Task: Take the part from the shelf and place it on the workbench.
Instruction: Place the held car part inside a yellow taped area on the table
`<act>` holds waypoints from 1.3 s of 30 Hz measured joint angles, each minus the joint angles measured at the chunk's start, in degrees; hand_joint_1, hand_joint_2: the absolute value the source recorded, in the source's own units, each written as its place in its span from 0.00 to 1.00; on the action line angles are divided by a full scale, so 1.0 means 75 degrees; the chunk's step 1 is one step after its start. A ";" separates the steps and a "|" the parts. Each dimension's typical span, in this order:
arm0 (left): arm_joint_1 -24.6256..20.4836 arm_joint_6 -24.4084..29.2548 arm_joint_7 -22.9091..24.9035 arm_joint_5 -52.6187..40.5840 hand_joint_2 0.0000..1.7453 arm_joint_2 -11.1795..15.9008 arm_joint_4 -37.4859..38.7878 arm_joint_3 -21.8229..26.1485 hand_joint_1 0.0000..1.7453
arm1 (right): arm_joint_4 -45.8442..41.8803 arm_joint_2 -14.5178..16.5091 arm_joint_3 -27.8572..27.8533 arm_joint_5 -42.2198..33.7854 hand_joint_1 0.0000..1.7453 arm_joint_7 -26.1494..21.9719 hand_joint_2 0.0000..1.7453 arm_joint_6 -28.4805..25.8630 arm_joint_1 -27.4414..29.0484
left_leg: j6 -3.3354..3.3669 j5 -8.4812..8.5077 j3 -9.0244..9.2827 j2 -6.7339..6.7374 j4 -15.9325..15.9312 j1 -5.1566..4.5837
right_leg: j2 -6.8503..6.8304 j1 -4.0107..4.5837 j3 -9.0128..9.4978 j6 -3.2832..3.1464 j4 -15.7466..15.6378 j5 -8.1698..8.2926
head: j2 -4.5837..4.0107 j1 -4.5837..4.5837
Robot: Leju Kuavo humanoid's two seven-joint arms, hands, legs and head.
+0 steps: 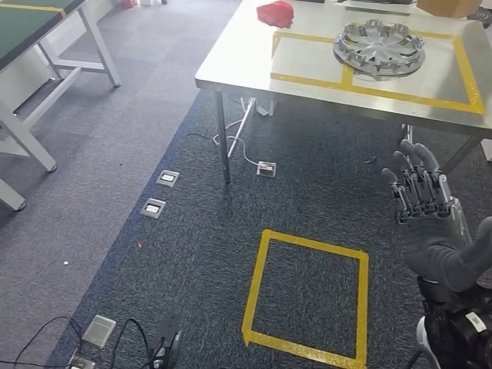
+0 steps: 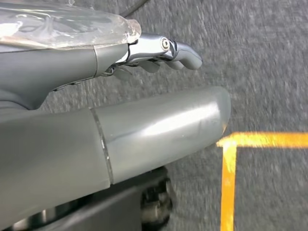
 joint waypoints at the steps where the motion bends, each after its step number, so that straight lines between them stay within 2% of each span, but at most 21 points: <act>1: 0.0003 0.0000 0.0001 0.0003 0.00 0.0006 0.0001 -0.0001 0.00 | -0.0005 0.0003 -0.0003 0.0004 0.00 0.0016 0.00 0.0001 0.0007 | -0.0047 0.0026 -0.0013 -0.0002 -0.0006 0.0016 | -0.0016 -0.0006 -0.0076 -0.0042 -0.0020 0.0084 | 0.0000 0.0020; 3: 0.0014 0.0001 0.0001 0.0009 0.00 0.0015 0.0002 -0.0006 0.00 | -0.0009 0.0020 -0.0006 0.0009 0.00 0.0046 0.00 0.0001 0.0022 | -0.0135 -0.0383 -0.0157 -0.0023 0.0283 0.0032 | -0.0042 -0.0057 -0.0261 -0.0136 -0.0077 0.0299 | 0.0000 0.0029; 5: 0.0018 0.0001 0.0001 0.0014 0.00 0.0020 0.0002 -0.0022 0.00 | -0.0017 0.0044 -0.0012 0.0013 0.00 0.0055 0.00 0.0001 0.0036 | -0.0233 -0.1313 -0.0399 -0.0035 0.1146 0.0075 | -0.0050 -0.0089 -0.0528 -0.0184 -0.0087 0.0536 | 0.0000 0.0006; 6: 0.0020 0.0001 0.0000 0.0016 0.00 0.0023 0.0002 -0.0031 0.00 | -0.0020 0.0050 -0.0018 0.0014 0.00 0.0055 0.00 0.0001 0.0045 | -0.0283 -0.1667 -0.0489 -0.0035 0.1669 0.0105 | -0.0050 -0.0096 -0.0654 -0.0184 -0.0081 0.0652 | 0.0000 -0.0010; 7: 0.0020 0.0001 0.0000 0.0016 0.00 0.0028 0.0002 -0.0038 0.00 | -0.0022 0.0058 -0.0023 0.0014 0.00 0.0055 0.00 0.0001 0.0056 | -0.0327 -0.1805 -0.0513 -0.0034 0.2101 0.0135 | -0.0050 -0.0100 -0.0785 -0.0170 -0.0072 0.0765 | 0.0000 -0.0016; 9: 0.0018 0.0001 0.0000 0.0017 0.00 0.0035 0.0002 -0.0044 0.00 | -0.0022 0.0070 -0.0029 0.0014 0.00 0.0057 0.00 0.0001 0.0083 | -0.0383 -0.1476 -0.0256 -0.0033 0.2311 0.0180 | -0.0049 -0.0118 -0.1055 -0.0120 -0.0028 0.0977 | 0.0000 -0.0032; 11: 0.0010 0.0001 0.0000 0.0022 0.00 0.0036 0.0002 -0.0046 0.00 | -0.0022 0.0077 -0.0037 0.0015 0.00 0.0057 0.00 0.0001 0.0101 | -0.0393 -0.1137 0.0501 -0.0034 0.1488 0.0203 | -0.0047 -0.0137 -0.1321 -0.0039 0.0050 0.1133 | 0.0000 -0.0058; 13: -0.0006 0.0001 -0.0004 0.0029 0.00 0.0042 0.0002 -0.0047 0.00 | -0.0022 0.0078 -0.0060 0.0023 0.00 0.0049 0.00 0.0007 0.0096 | -0.0308 -0.1308 0.1275 -0.0047 0.0330 0.0180 | -0.0052 -0.0133 -0.1468 0.0058 0.0126 0.1249 | 0.0000 -0.0085; 14: -0.0012 0.0001 -0.0007 0.0034 0.00 0.0045 0.0002 -0.0047 0.00 | -0.0022 0.0079 -0.0073 0.0028 0.00 0.0043 0.00 0.0015 0.0094 | -0.0238 -0.1430 0.1471 -0.0054 -0.0019 0.0157 | -0.0057 -0.0126 -0.1498 0.0109 0.0136 0.1312 | 0.0000 -0.0089; 16: 0.0004 0.0005 -0.0012 0.0045 0.00 0.0046 0.0002 -0.0047 0.00 | -0.0022 0.0079 -0.0093 0.0037 0.00 0.0036 0.00 0.0031 0.0101 | -0.0064 -0.1418 0.1453 -0.0049 -0.0159 0.0136 | -0.0059 -0.0145 -0.1523 0.0207 0.0112 0.1433 | 0.0000 -0.0063; 18: 0.0026 0.0013 -0.0023 0.0052 0.00 0.0044 0.0002 -0.0047 0.00 | -0.0022 0.0080 -0.0103 0.0039 0.00 0.0036 0.00 0.0044 0.0120 | 0.0081 -0.1283 0.1361 -0.0023 -0.0184 0.0145 | -0.0036 -0.0176 -0.1661 0.0277 0.0403 0.1192 | 0.0000 -0.0030; 21: 0.0042 0.0023 -0.0045 0.0055 0.00 0.0043 0.0002 -0.0047 0.00 | -0.0022 0.0082 -0.0122 0.0040 0.00 0.0035 0.00 0.0050 0.0156 | 0.0170 -0.1081 0.1136 0.0003 -0.0182 0.0126 | 0.0003 -0.0189 -0.2172 0.0338 0.1951 0.0192 | -0.0001 0.0023; 22: 0.0053 0.0024 -0.0047 0.0058 0.00 0.0042 0.0002 -0.0047 0.00 | -0.0022 0.0082 -0.0128 0.0040 0.00 0.0035 0.00 0.0049 0.0180 | 0.0171 -0.1025 0.1058 0.0004 -0.0173 0.0115 | 0.0009 -0.0188 -0.2252 0.0350 0.2363 -0.0009 | -0.0001 0.0028; 23: 0.0067 0.0024 -0.0049 0.0060 0.00 0.0042 0.0002 -0.0047 0.00 | -0.0022 0.0082 -0.0134 0.0040 0.00 0.0035 0.00 0.0049 0.0205 | 0.0166 -0.0978 0.0987 0.0003 -0.0159 0.0105 | 0.0010 -0.0188 -0.2192 0.0352 0.2499 -0.0072 | -0.0001 0.0031; 24: 0.0079 0.0024 -0.0049 0.0063 0.00 0.0042 0.0002 -0.0047 0.00 | -0.0022 0.0082 -0.0141 0.0040 0.00 0.0036 0.00 0.0048 0.0225 | 0.0156 -0.0943 0.0932 0.0002 -0.0142 0.0100 | 0.0010 -0.0187 -0.1952 0.0339 0.2279 0.0016 | -0.0001 0.0033; 27: 0.0090 0.0024 -0.0050 0.0066 0.00 0.0033 0.0002 -0.0047 0.00 | -0.0023 0.0082 -0.0167 0.0040 0.00 0.0034 0.00 0.0048 0.0234 | 0.0091 -0.0884 0.0844 0.0004 -0.0080 0.0081 | 0.0001 -0.0154 -0.0817 0.0230 0.0613 0.0432 | 0.0000 0.0035; 28: 0.0087 0.0024 -0.0051 0.0066 0.00 0.0029 0.0002 -0.0047 0.00 | -0.0023 0.0082 -0.0173 0.0040 0.00 0.0032 0.00 0.0048 0.0233 | 0.0056 -0.0866 0.0822 0.0009 -0.0063 0.0076 | -0.0001 -0.0129 -0.0618 0.0189 0.0262 0.0470 | 0.0000 0.0035; 31: 0.0085 0.0024 -0.0058 0.0070 0.00 0.0020 0.0002 -0.0047 0.00 | -0.0025 0.0082 -0.0177 0.0040 0.00 0.0029 0.00 0.0048 0.0241 | -0.0067 -0.0811 0.0771 0.0030 -0.0052 0.0082 | 0.0012 -0.0092 -0.0583 0.0072 0.0073 0.0514 | 0.0000 0.0037; 33: 0.0083 0.0031 -0.0062 0.0082 0.00 0.0023 0.0002 -0.0047 0.00 | -0.0025 0.0096 -0.0177 0.0042 0.00 0.0027 0.00 0.0050 0.0234 | -0.0152 -0.0988 0.0653 0.0014 0.0196 0.0089 | 0.0010 -0.0135 -0.0599 -0.0020 0.0002 0.0601 | 0.0000 0.0028; 37: 0.0115 0.0061 -0.0080 0.0117 0.00 0.0034 0.0002 -0.0047 0.00 | -0.0021 0.0135 -0.0171 0.0082 0.00 0.0030 0.00 0.0070 0.0226 | -0.0278 -0.1933 -0.0217 -0.0015 0.2057 0.0126 | 0.0022 -0.0158 -0.0753 -0.0098 -0.0019 0.0716 | 0.0000 -0.0018; 39: 0.0139 0.0079 -0.0091 0.0125 0.00 0.0036 0.0002 -0.0047 0.00 | -0.0020 0.0152 -0.0166 0.0104 0.00 0.0032 0.00 0.0081 0.0225 | -0.0292 -0.1798 -0.0198 -0.0017 0.2069 0.0138 | 0.0075 -0.0164 -0.0822 -0.0079 0.0009 0.0755 | 0.0000 -0.0025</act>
